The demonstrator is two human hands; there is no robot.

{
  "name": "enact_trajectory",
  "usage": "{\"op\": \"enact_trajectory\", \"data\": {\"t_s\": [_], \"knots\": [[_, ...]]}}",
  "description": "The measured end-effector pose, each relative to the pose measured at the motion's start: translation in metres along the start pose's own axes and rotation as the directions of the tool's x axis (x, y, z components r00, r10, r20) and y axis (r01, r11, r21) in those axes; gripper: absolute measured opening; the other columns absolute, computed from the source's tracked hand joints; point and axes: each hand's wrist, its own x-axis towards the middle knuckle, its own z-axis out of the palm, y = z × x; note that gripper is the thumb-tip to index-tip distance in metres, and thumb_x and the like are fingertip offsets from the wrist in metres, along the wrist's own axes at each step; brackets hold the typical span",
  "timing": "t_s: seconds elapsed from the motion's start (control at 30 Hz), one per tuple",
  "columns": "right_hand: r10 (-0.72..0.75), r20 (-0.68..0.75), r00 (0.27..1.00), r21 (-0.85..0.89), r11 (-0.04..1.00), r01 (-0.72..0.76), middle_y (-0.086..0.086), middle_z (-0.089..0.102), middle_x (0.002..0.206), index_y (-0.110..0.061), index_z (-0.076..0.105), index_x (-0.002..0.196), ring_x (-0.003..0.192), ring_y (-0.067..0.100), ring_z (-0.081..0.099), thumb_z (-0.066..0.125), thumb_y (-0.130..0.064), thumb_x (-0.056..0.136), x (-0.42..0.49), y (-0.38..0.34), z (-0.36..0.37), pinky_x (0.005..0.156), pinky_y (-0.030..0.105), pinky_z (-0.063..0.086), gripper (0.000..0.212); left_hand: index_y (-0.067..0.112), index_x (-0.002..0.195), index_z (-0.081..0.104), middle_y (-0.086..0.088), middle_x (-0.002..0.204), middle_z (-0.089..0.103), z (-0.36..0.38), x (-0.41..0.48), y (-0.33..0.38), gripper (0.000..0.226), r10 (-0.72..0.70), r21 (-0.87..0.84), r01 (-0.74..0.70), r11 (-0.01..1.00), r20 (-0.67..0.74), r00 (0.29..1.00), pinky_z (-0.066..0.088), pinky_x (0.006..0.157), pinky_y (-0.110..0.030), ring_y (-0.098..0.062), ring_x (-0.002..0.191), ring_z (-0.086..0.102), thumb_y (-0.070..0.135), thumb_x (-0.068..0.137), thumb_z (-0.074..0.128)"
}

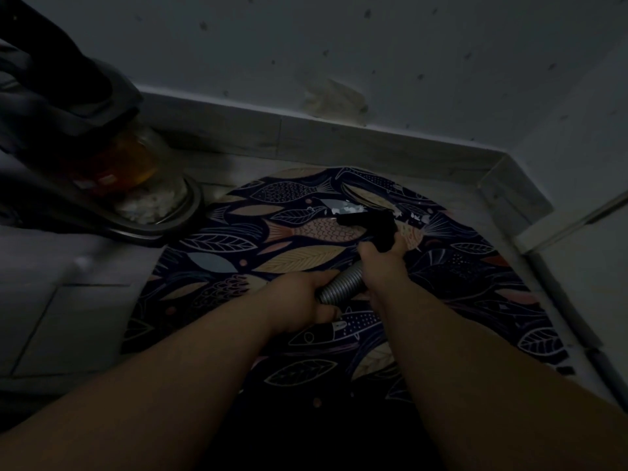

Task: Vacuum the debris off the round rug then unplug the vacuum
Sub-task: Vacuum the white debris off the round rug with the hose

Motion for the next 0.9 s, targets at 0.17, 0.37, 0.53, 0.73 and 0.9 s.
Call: {"op": "enact_trajectory", "data": {"t_s": [0.17,0.37,0.53,0.73,0.9], "knots": [[-0.002,0.009,1.0,-0.026,1.0,0.002,0.016,0.036,0.147,-0.044,0.002,0.152,0.104,0.041,0.054,0.054,-0.029,0.095,0.012,-0.002,0.002,0.085,0.062,0.052,0.079,0.04,0.146,0.025,0.006,0.132,0.054,-0.002,0.004,-0.002,0.073,-0.003,-0.001,0.003,1.0,-0.029,1.0,0.039,0.084,-0.016,-0.009,0.106,0.053,0.042,0.084,0.063],[-0.018,0.022,1.0,-0.055,0.998,0.019,0.016,0.037,0.146,-0.044,-0.001,0.153,0.105,0.036,0.052,0.054,-0.034,0.096,0.017,-0.005,0.007,0.084,0.056,0.053,0.08,0.041,0.144,0.027,0.005,0.133,0.053,-0.007,0.005,-0.007,0.07,0.01,-0.017,-0.011,1.0,-0.058,0.998,0.043,0.096,-0.023,-0.012,0.113,0.052,0.041,0.084,0.064],[-0.01,0.071,0.997,-0.056,0.998,0.013,0.013,0.044,0.132,-0.045,0.001,0.152,0.092,0.034,0.055,0.052,-0.033,0.096,0.013,-0.011,0.019,0.086,0.059,0.053,0.077,0.038,0.146,0.024,0.005,0.14,0.048,-0.019,-0.005,-0.011,0.071,0.009,0.003,-0.008,1.0,-0.058,0.998,0.038,0.09,-0.016,-0.012,0.119,0.05,0.039,0.086,0.063],[-0.012,0.141,0.99,-0.048,0.999,0.019,0.011,0.046,0.135,-0.049,0.003,0.15,0.104,0.037,0.056,0.057,-0.037,0.091,-0.002,-0.017,0.049,0.089,0.059,0.052,0.082,0.037,0.147,0.024,0.005,0.14,0.048,-0.039,-0.024,-0.029,0.073,-0.01,0.024,0.012,1.0,-0.071,0.997,0.035,0.088,-0.015,-0.01,0.115,0.051,0.04,0.086,0.063],[-0.02,0.165,0.986,-0.014,1.0,0.022,0.012,0.042,0.142,-0.05,0.005,0.15,0.111,0.039,0.054,0.06,-0.042,0.09,-0.021,-0.017,0.059,0.092,0.062,0.049,0.082,0.039,0.146,0.025,0.005,0.129,0.055,-0.05,-0.043,-0.038,0.073,-0.005,0.003,0.005,1.0,-0.051,0.999,0.038,0.082,-0.016,-0.005,0.097,0.05,0.039,0.085,0.064]]}}
